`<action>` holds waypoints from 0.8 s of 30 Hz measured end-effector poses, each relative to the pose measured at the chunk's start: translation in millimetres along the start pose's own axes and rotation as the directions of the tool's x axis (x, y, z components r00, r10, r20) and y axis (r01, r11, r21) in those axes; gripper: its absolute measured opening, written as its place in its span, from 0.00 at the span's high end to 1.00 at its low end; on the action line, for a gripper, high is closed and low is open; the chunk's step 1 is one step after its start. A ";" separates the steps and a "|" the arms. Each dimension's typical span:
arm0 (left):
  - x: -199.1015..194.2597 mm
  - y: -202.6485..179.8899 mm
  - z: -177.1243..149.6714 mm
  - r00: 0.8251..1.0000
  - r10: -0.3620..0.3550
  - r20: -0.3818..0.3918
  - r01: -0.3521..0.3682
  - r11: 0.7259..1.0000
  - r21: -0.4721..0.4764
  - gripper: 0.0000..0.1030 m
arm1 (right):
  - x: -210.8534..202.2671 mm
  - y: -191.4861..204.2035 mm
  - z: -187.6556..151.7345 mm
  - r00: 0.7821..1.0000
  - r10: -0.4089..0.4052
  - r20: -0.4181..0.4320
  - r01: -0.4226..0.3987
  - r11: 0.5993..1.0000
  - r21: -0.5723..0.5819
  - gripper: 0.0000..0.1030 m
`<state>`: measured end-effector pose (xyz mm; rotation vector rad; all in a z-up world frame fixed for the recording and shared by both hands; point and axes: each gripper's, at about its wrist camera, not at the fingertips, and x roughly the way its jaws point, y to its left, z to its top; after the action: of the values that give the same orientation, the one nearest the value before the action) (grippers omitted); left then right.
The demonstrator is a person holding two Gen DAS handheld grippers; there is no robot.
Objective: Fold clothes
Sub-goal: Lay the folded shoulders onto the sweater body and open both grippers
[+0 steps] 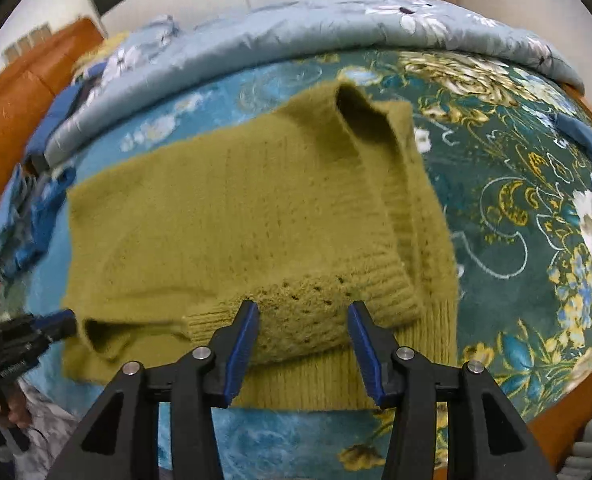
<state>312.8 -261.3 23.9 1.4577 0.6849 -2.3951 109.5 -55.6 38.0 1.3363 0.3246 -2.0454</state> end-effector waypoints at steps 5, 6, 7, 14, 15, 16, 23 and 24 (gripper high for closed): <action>0.1 10.1 1.7 0.999 -0.047 -0.013 0.046 0.996 -0.071 0.77 | -5.5 -5.1 -2.2 0.999 0.033 0.040 -0.035 0.998 0.053 0.51; 0.1 10.9 3.9 0.999 -0.047 -0.016 0.045 0.996 -0.082 0.77 | -8.2 -7.0 -0.1 0.997 0.045 0.056 -0.049 0.996 0.073 0.51; -0.2 11.2 6.4 0.999 -0.040 -0.016 0.038 0.996 -0.087 0.77 | -8.0 -9.1 3.3 0.997 0.057 0.056 -0.062 0.993 0.096 0.51; 4.1 2.0 14.6 1.000 0.016 -0.002 -0.016 0.998 -0.063 0.77 | 11.3 -8.1 16.6 1.000 0.017 0.003 -0.018 0.988 0.156 0.50; 5.4 2.3 15.7 1.000 0.011 -0.002 -0.011 0.998 -0.069 0.77 | 14.7 -7.3 15.7 1.000 0.007 -0.007 -0.006 0.988 0.153 0.50; 5.9 2.0 16.4 1.000 0.005 -0.002 -0.005 0.997 -0.075 0.77 | 17.3 -5.8 14.1 1.000 0.000 -0.012 0.002 0.989 0.149 0.50; 10.1 2.0 20.7 0.999 -0.034 0.001 0.034 0.993 -0.109 0.77 | 17.8 -8.8 5.6 1.000 0.024 0.002 -0.024 0.983 0.183 0.67; 11.2 1.4 21.3 0.999 -0.034 0.005 0.034 0.994 -0.107 0.78 | 16.9 -9.5 4.8 1.000 0.028 0.006 -0.029 0.982 0.185 0.77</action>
<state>292.0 -273.2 21.9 1.4090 0.8302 -2.3460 95.6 -57.7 23.9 1.4389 0.1143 -2.0947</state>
